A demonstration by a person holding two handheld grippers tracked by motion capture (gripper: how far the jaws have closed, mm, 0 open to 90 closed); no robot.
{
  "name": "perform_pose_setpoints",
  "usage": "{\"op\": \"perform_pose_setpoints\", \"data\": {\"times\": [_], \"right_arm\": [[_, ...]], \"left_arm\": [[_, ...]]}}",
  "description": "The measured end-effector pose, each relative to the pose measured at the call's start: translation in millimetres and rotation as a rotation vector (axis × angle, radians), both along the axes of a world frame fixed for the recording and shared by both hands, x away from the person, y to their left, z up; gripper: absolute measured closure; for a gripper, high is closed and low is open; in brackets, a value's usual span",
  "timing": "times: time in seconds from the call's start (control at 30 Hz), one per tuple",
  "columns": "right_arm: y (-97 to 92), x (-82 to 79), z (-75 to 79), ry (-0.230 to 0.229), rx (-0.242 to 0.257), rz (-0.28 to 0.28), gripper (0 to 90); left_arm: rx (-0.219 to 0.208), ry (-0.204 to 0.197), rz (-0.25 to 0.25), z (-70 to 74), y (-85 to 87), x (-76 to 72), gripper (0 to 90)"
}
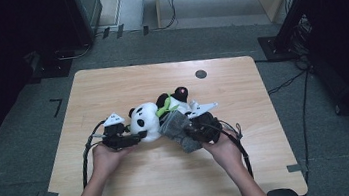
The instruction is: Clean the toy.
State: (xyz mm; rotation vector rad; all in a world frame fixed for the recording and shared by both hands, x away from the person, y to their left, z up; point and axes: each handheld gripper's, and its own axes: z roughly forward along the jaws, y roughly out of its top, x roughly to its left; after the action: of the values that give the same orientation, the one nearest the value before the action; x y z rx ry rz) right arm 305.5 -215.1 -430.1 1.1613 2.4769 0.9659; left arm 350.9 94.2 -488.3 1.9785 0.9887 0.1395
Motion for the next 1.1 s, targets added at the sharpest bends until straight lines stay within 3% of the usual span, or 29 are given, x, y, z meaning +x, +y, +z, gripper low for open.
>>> {"op": "perform_pose_setpoints", "data": {"times": [0.53,0.93,1.1], "right_arm": [[-35.9,2.3,9.4,0.011,0.031,-0.064,79.1],[-79.1,6.0,19.0,-0.022,0.091,-0.217,79.3],[-89.3,6.3,35.6,-0.064,0.124,-0.250,79.4]], "left_arm": [[0.000,0.002,-0.001,0.2,-0.5,0.0,39.7],[0.029,-0.019,-0.012,0.3,-2.2,-2.2,40.0],[0.028,-0.024,-0.014,0.0,-2.3,-2.2,39.9]]}}
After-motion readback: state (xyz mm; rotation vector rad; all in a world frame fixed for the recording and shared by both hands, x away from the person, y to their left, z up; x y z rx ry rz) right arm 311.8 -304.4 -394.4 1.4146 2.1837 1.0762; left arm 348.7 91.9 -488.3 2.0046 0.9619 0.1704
